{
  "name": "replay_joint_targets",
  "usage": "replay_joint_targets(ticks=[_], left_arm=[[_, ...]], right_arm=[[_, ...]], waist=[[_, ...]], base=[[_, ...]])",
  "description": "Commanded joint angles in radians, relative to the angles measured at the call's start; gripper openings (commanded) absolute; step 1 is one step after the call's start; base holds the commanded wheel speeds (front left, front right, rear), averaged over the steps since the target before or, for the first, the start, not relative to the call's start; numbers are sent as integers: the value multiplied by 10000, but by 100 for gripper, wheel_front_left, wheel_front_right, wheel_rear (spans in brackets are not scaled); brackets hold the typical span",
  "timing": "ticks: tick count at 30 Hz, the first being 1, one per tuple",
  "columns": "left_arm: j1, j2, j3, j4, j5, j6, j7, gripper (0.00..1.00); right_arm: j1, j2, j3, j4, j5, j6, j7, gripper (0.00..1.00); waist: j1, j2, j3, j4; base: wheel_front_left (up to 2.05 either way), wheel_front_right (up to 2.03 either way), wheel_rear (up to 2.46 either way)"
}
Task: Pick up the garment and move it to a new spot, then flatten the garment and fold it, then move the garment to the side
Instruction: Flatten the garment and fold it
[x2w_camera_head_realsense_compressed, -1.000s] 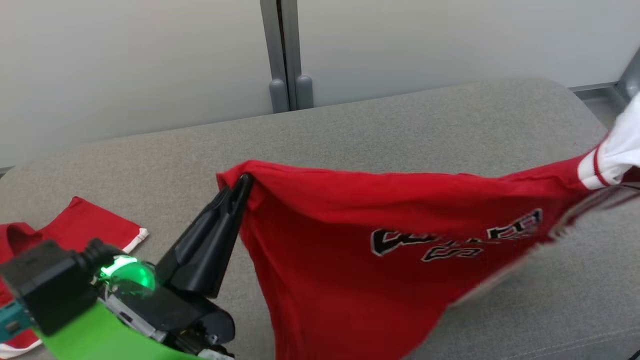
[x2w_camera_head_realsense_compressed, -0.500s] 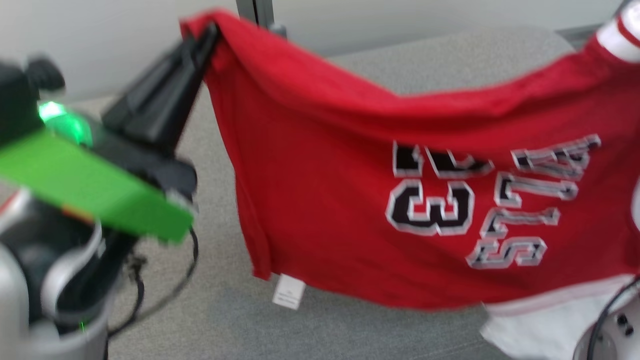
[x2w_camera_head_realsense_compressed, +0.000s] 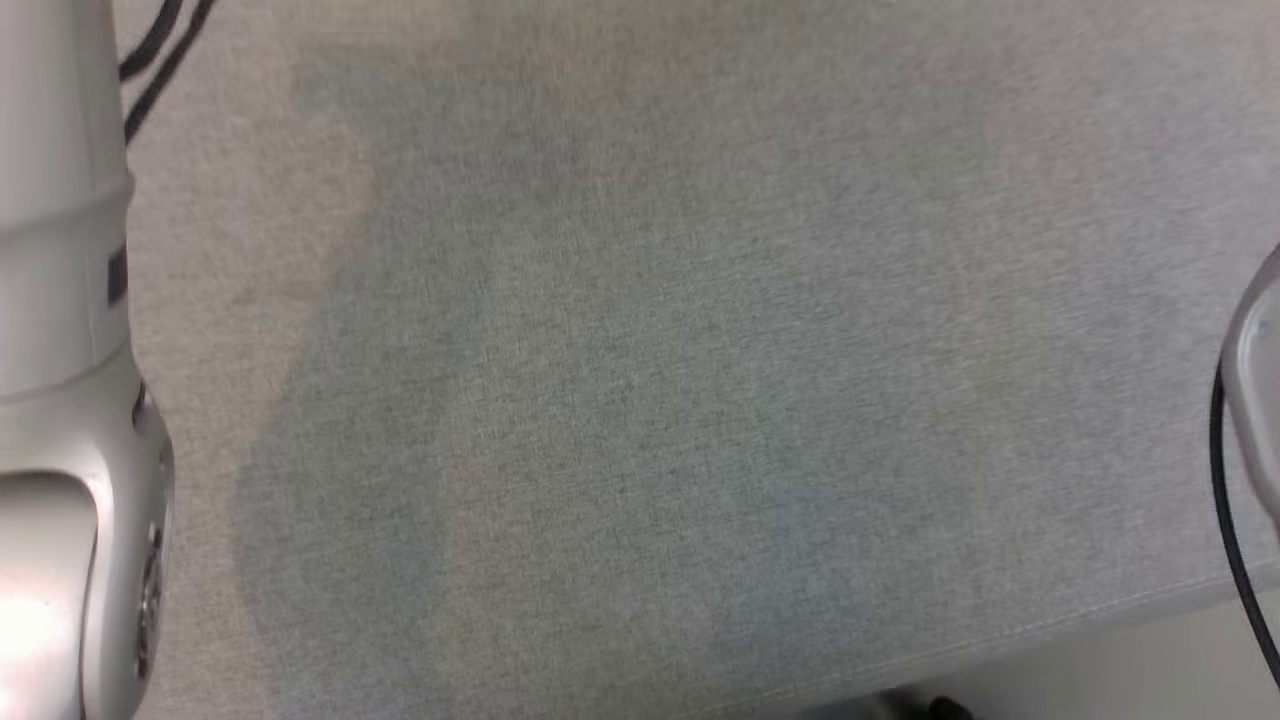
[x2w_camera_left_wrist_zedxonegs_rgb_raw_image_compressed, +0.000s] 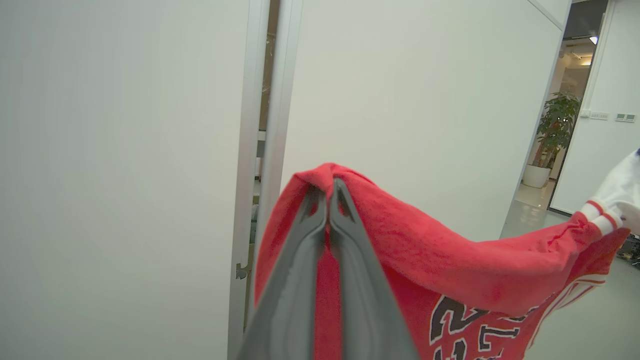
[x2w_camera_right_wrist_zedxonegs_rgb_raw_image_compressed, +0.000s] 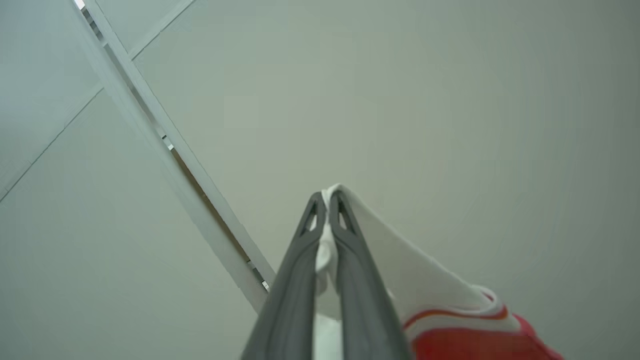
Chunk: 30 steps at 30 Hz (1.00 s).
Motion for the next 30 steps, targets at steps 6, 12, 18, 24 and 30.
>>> replay_joint_targets(ticks=[6,12,18,24,30], left_arm=[[-450,-62,-303,2457,517,-604,-2098,0],[1711,1,-926,3742,544,-947,-3471,0],[5085,-112,-1149,3326,286,-795,-4287,0],[9088,70,-1112,1339,-209,-274,-4393,0],[13100,247,-1278,-1393,-408,761,-4041,0]], right_arm=[[-71,-11,306,1607,420,2,-1492,0],[3161,-83,1045,948,1536,2,-2145,0],[7501,-358,943,-1124,2883,2,-1872,0],[11314,-280,859,-2864,3368,1,-1594,0],[14327,-141,1172,-3663,2642,1,-1419,0]], waist=[[-1,0,1754,171],[-1,0,911,40],[-1,0,-109,89],[-1,0,-1362,-29],[-1,0,-2411,-158]], base=[[0,0,0],[0,0,0],[0,0,0],[0,0,0],[0,0,0]])
